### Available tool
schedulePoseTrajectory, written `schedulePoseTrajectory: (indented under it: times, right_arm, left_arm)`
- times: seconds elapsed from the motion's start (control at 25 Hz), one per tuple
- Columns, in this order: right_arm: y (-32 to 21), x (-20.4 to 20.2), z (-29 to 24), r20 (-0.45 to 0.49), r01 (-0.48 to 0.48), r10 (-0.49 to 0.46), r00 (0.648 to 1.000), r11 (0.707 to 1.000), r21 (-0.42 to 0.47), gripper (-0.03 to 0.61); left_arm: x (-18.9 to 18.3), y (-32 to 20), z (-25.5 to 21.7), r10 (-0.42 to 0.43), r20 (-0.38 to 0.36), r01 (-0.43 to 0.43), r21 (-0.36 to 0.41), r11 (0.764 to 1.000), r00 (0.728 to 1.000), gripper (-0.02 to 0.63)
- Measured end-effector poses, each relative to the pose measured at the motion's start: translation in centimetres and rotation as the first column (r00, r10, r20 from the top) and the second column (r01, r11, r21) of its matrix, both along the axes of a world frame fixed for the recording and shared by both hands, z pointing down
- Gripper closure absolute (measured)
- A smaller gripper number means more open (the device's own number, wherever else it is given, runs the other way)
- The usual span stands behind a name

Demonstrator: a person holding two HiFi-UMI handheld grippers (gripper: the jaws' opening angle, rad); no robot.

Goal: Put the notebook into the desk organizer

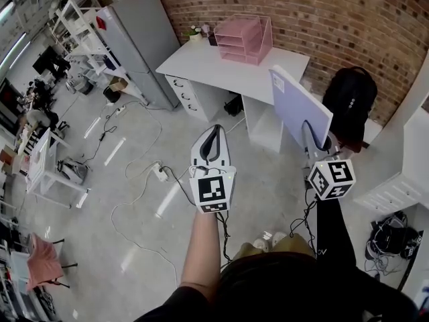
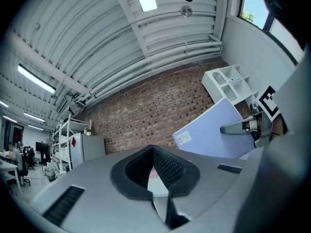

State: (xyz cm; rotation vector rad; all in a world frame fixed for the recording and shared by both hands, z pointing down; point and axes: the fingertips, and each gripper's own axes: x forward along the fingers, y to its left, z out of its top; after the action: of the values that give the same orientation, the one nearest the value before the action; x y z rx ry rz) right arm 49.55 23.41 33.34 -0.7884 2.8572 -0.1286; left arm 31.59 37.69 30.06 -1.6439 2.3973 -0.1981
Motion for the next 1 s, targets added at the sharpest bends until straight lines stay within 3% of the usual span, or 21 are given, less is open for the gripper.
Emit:
schedulePoseTrajectory:
  times: [0.44, 1.0]
  right_arm:
    - [-0.3, -2.1, 0.7, -0.008, 0.001, -0.001, 1.0, 1.0, 0.023, 0.549]
    - [-10.5, -10.2, 0.7, 0.015, 0.054, -0.055, 0.998, 0.998, 0.019, 0.549]
  left_arm:
    - [-1.6, -0.9, 0.8, 0.011, 0.004, -0.011, 0.001, 1.0, 1.0, 0.604]
    - [-8.7, -10.4, 0.6, -0.025, 0.013, 0.025, 0.004, 1.0, 1.0, 0.604]
